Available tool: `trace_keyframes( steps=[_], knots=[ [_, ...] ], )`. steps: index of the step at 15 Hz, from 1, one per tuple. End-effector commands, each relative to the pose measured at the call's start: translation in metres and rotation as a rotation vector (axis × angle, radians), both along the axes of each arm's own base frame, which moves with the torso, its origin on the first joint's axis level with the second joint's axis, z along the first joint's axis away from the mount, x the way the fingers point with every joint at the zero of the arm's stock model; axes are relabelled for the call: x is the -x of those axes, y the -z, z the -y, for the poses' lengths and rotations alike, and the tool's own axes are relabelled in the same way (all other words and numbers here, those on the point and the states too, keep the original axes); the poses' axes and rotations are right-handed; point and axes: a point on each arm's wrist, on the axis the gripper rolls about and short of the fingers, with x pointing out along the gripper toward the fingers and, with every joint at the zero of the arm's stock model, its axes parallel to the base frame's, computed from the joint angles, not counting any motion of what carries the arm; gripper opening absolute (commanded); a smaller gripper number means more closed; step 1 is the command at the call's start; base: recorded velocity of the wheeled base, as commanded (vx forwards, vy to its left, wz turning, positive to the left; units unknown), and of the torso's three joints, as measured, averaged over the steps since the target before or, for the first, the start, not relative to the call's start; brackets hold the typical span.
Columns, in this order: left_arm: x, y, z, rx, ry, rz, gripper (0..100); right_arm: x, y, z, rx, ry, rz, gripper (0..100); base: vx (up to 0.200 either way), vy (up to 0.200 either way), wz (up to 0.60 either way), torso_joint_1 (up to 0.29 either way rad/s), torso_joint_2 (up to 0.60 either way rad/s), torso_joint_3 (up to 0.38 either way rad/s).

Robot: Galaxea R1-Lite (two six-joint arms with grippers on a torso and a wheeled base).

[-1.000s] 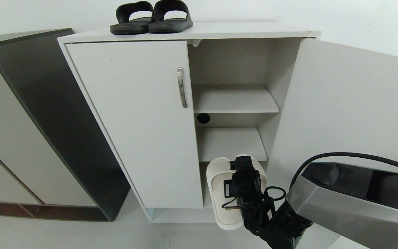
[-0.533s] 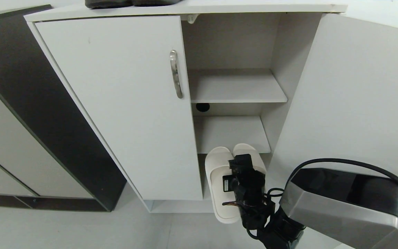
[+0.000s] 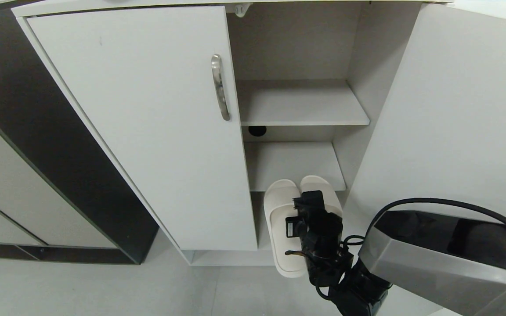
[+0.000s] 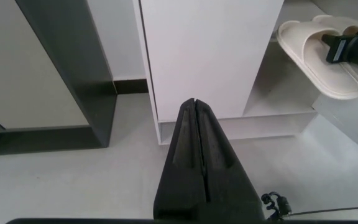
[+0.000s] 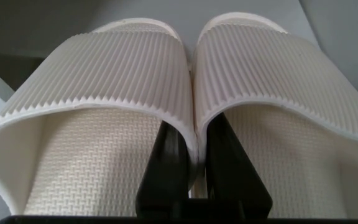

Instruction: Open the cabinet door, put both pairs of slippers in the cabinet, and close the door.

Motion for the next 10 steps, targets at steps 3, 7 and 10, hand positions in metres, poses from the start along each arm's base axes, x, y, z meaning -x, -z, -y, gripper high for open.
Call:
trace_keyframes(
  steps=[3, 7, 10],
  knots=[
    [-0.0001, 0.0000, 0.0000, -0.001, -0.001, -0.001, 0, 0.0027, -0.0086, 0.0018, -0.002, 0.002, 0.009, 0, 0.133, 0.000, 0.00, 0.005, 0.00, 0.000],
    [-0.0001, 0.0000, 0.0000, -0.001, 0.001, -0.001, 0, 0.0027, -0.0086, 0.0018, -0.001, 0.002, 0.009, 0, 0.200, 0.000, 0.00, -0.001, 0.00, 0.004],
    [-0.0001, 0.0000, 0.0000, -0.001, -0.002, -0.001, 0, 0.0027, -0.0086, 0.0018, -0.001, 0.005, 0.009, 0, 0.000, 0.000, 0.00, 0.000, 0.00, 0.000]
  ],
)
